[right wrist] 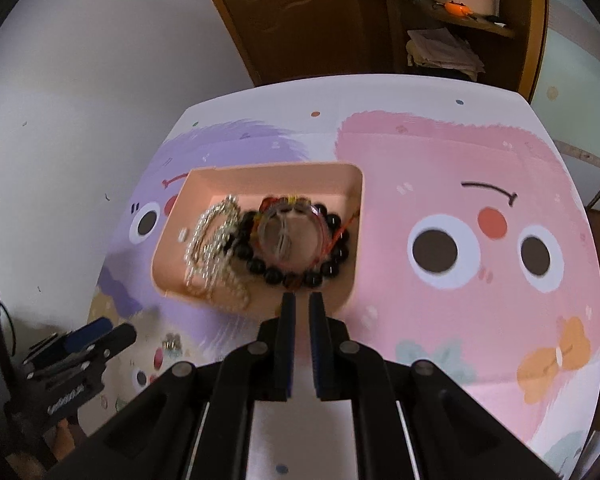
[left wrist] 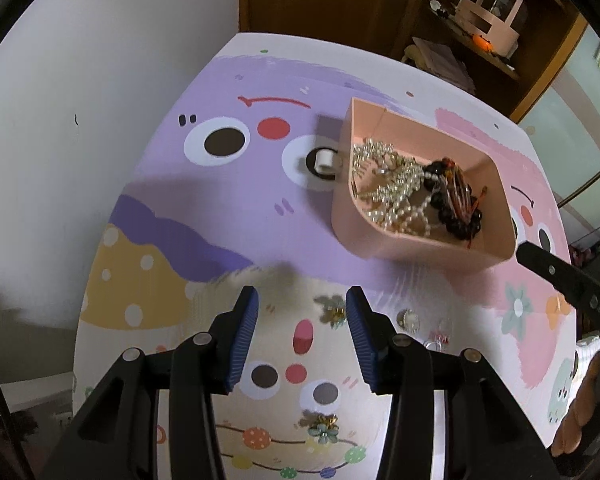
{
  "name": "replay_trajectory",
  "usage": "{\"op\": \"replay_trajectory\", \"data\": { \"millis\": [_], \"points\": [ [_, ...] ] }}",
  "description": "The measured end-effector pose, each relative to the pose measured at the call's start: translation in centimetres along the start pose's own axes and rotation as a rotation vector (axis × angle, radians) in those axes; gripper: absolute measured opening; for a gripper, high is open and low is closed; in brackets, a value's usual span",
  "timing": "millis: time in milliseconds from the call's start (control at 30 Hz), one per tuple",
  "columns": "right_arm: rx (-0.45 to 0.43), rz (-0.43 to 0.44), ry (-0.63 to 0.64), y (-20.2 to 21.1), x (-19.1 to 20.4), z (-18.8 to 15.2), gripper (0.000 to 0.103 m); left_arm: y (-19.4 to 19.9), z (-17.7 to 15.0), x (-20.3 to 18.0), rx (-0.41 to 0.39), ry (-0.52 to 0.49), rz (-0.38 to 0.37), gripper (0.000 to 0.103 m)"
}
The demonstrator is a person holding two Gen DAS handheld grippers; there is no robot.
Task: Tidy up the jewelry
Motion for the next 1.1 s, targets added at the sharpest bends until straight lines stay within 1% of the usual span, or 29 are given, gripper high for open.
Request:
{"op": "replay_trajectory", "data": {
  "millis": [67,267,400,533,667,767,867,1033,1100],
  "points": [
    [0.004,0.007,-0.002,0.4,-0.2,-1.1,0.007,-0.1,-0.8,0.1,0.007,0.006,-0.010,0.046],
    [0.023,0.012,-0.003,0.9,-0.6,-4.7,0.007,-0.2,-3.1,0.5,0.033,-0.009,-0.003,0.046],
    [0.041,0.013,0.025,1.1,0.0,-7.1,0.007,-0.2,-4.8,0.7,0.052,-0.023,0.010,0.046],
    [0.062,0.012,0.069,1.0,1.1,-8.9,0.007,0.0,-6.7,0.6,0.083,-0.028,-0.004,0.047],
    [0.072,0.016,0.095,0.9,1.9,-9.9,0.007,0.3,-8.6,0.4,0.106,-0.027,-0.031,0.056],
    [0.067,0.007,0.110,1.0,2.3,-10.3,0.007,0.2,-9.7,0.2,0.119,-0.036,-0.039,0.056],
    [0.069,0.003,0.124,0.9,2.7,-10.8,0.007,-0.3,-10.1,0.2,0.127,-0.031,-0.041,0.056],
    [0.078,-0.014,0.144,0.4,3.2,-11.6,0.007,-0.6,-10.4,0.2,0.116,-0.039,-0.042,0.056],
    [0.084,-0.018,0.148,0.2,3.2,-11.9,0.007,-0.7,-10.3,0.0,0.109,-0.047,-0.040,0.054]
  ]
}}
Point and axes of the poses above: each gripper's, at about its wrist camera, not at the fingertips, and y roughly against the way its jaws point, x to its left, z to its top, the point moved 6 cm from there along -y, roughly the way its jaws point, and after that the axes turned 12 degrees about -z, right-handed, at the moved point
